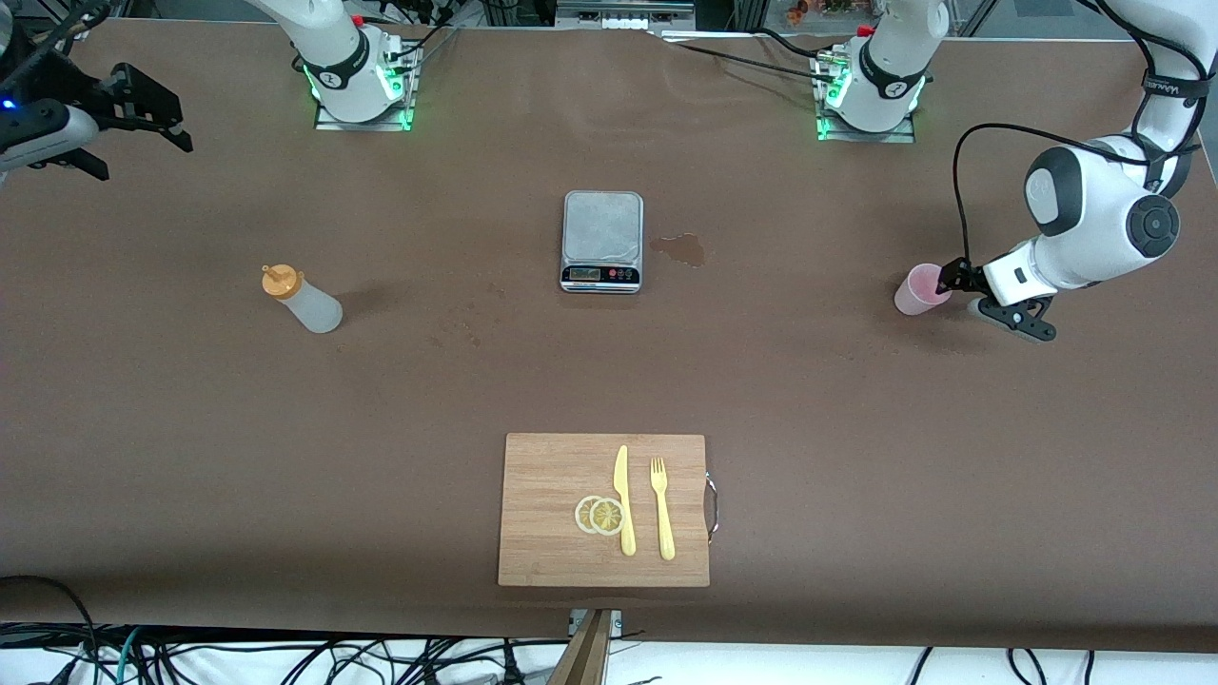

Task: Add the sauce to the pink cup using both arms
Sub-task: 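Grasp the pink cup with the left gripper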

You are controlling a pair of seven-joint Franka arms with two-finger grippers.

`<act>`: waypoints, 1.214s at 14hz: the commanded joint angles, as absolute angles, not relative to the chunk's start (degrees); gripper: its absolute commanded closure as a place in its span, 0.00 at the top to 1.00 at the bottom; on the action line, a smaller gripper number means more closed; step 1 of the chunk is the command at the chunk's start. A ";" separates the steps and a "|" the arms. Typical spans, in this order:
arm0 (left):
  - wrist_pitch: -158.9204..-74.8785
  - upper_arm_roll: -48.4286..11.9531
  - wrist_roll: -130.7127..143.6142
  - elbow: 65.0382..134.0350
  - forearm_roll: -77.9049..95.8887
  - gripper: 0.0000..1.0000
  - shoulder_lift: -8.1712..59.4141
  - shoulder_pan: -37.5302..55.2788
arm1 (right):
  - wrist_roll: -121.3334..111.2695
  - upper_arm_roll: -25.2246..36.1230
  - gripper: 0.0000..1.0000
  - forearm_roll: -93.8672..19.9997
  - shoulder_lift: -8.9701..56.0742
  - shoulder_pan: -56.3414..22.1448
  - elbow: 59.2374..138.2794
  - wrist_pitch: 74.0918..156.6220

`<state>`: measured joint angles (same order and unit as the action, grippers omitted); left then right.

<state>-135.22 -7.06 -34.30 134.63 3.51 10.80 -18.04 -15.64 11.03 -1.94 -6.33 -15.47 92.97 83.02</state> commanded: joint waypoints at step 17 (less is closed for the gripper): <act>-115.48 -33.81 0.83 118.83 9.73 0.00 7.56 -18.02 | -17.58 17.40 1.00 -1.14 -16.34 -15.56 101.76 81.21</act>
